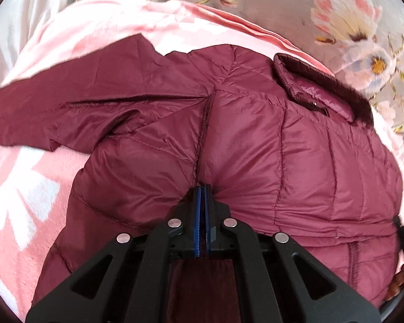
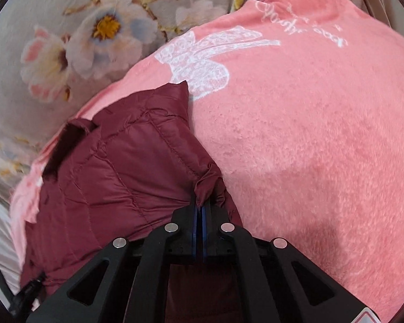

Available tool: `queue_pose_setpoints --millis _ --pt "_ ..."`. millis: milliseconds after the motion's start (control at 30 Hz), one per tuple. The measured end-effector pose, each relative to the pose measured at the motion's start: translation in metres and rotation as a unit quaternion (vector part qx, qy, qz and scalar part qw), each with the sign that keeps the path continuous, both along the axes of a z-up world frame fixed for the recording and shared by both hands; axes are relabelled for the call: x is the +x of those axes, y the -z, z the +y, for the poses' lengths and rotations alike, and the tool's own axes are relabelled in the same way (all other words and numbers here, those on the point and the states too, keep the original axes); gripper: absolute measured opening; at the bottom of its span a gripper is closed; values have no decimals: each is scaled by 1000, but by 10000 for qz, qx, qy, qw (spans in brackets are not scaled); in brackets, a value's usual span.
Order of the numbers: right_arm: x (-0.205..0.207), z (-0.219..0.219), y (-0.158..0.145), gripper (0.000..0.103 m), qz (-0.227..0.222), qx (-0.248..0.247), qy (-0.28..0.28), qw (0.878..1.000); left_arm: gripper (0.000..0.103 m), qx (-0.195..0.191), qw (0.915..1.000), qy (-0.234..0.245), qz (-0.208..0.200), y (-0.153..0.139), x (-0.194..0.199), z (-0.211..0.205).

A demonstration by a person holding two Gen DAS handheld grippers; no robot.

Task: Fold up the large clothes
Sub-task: 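Carry the sleeve across the jacket body with the right tool and release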

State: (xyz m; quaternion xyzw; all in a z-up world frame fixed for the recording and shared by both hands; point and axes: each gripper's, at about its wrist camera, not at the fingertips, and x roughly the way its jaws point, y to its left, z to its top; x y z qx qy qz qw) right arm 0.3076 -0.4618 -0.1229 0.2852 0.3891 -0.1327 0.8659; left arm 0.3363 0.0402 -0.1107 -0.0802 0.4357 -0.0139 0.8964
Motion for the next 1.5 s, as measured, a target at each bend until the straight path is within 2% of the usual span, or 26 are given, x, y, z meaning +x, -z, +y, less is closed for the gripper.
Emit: queue_pose_setpoints --millis 100,133,167,233,300,367,433,500,633,800,900,1033,1167,1300,1333,1367,1400,1500 --pt "-14 5 -10 4 -65 -114 57 9999 2 165 9998 -2 -88 -1 -2 -6" --pt "-25 9 -16 12 -165 -127 143 9997 2 112 9999 -1 -92 -1 -3 -4" --pt "-35 13 -22 14 -270 -155 215 9993 2 61 9999 -5 -99 -2 -3 -3" --pt "-53 29 -37 15 -499 -221 240 9982 2 -123 9999 -5 -121 -2 -3 1" --pt "-58 56 -51 15 -648 -280 -119 9974 4 -229 9996 9 -146 -3 -3 2" --pt "-53 103 -64 15 -695 -523 -803 9930 12 -273 9995 -2 -170 -6 -7 3" --pt "-44 143 -68 11 -723 -720 -1397 9849 40 -303 9991 -47 -302 -15 -17 5" --pt "-31 175 -65 5 -676 -808 -1776 9785 48 -297 9982 -144 -496 -23 -27 8" --pt "-8 210 -44 2 -329 -795 -2064 9747 48 -199 9992 -131 -316 -18 -21 9" --pt "2 210 -19 0 62 -685 -2101 9752 48 -191 9994 -153 -255 -9 -19 10" --pt "3 211 -12 0 120 -663 -2093 9755 48 -57 9996 -151 -249 -6 -20 5" --pt "2 222 -10 0 141 -963 -2088 9731 49 76 9996 -153 -245 -5 -20 2" --pt "2 226 -11 0 151 -1163 -2083 9710 49 -34 9995 -164 -275 -6 -21 5" --pt "4 226 -11 0 143 -1165 -2084 9710 49 -688 9955 -477 -449 -17 -32 36" --pt "4 226 -11 0 142 -1165 -2082 9710 52 -854 9934 -591 -492 -23 -37 48" --pt "4 226 -11 0 131 -1150 -2082 9712 55 -1014 9902 -781 -566 -30 -42 68" --pt "4 225 -12 0 118 -1127 -2080 9715 64 -1081 9879 -923 -625 -37 -45 83" --pt "3 224 -13 0 85 -1098 -2074 9720 80 -1118 9762 -1655 -843 -57 -56 152"
